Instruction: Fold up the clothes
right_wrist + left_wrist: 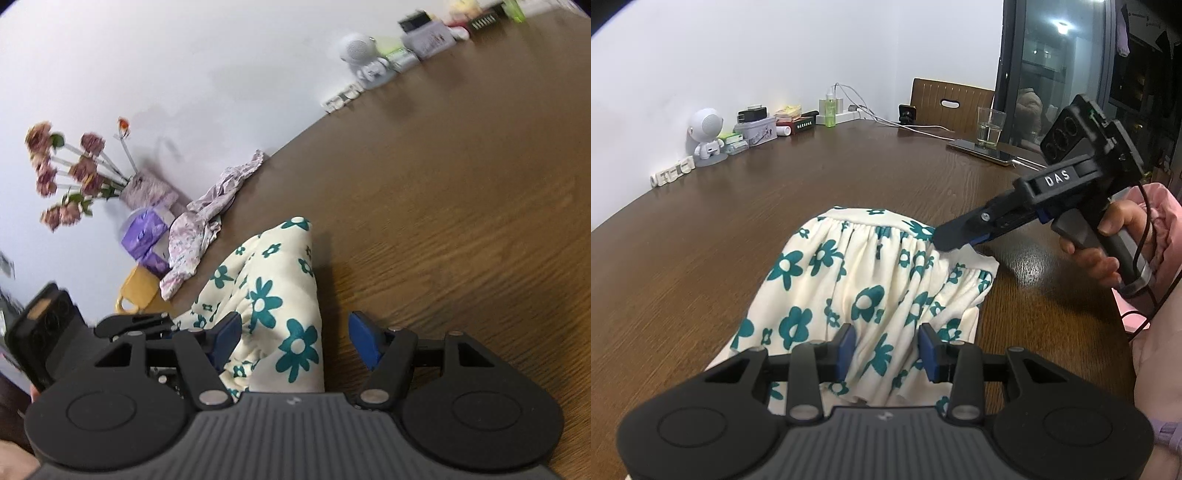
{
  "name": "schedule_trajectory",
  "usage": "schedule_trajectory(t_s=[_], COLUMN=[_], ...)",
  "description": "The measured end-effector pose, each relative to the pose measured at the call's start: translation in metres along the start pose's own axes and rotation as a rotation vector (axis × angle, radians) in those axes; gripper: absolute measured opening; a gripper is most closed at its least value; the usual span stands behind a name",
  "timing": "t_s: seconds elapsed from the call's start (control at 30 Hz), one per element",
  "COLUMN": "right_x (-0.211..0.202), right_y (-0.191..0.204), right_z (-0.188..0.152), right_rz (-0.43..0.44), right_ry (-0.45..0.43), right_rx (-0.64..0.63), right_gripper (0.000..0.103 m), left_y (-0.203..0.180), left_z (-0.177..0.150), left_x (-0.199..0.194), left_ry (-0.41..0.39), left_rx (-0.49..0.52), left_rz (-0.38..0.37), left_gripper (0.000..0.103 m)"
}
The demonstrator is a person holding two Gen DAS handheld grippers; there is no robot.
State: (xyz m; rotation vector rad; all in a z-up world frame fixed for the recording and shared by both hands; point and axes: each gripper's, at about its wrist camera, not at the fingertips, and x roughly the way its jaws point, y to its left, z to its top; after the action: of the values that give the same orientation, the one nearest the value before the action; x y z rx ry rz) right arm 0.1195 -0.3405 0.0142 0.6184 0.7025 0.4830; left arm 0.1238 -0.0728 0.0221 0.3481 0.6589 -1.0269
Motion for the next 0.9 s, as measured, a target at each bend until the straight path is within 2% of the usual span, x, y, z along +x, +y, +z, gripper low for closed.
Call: schedule_trajectory(t_s=[0.1, 0.3, 0.57, 0.63, 0.77, 0.9], right_x=[0.0, 0.001, -0.002, 0.001, 0.001, 0.002], right_y=[-0.003, -0.004, -0.002, -0.001, -0.005, -0.012], right_z=[-0.002, -0.013, -0.023, -0.024, -0.026, -0.028], right_rz=[0.011, 0.0, -0.013, -0.008, -0.001, 0.038], right_ry=[-0.013, -0.04, -0.053, -0.043, -0.052, -0.06], right_rx=[0.038, 0.088, 0.105, 0.113, 0.146, 0.206], right_gripper=[0.065, 0.051, 0.043, 0.036, 0.031, 0.021], left_y=[0.0, 0.002, 0.007, 0.007, 0.008, 0.007], left_z=[-0.001, -0.003, -0.004, -0.004, -0.004, -0.004], left_x=[0.0, -0.001, -0.001, -0.001, 0.0, 0.0], left_ry=[-0.003, -0.009, -0.015, -0.016, -0.017, -0.017], left_rx=[-0.001, -0.024, -0.043, -0.045, -0.047, -0.047], left_rz=[0.002, -0.005, -0.02, -0.021, -0.022, -0.02], left_gripper=[0.037, 0.038, 0.038, 0.038, 0.038, 0.038])
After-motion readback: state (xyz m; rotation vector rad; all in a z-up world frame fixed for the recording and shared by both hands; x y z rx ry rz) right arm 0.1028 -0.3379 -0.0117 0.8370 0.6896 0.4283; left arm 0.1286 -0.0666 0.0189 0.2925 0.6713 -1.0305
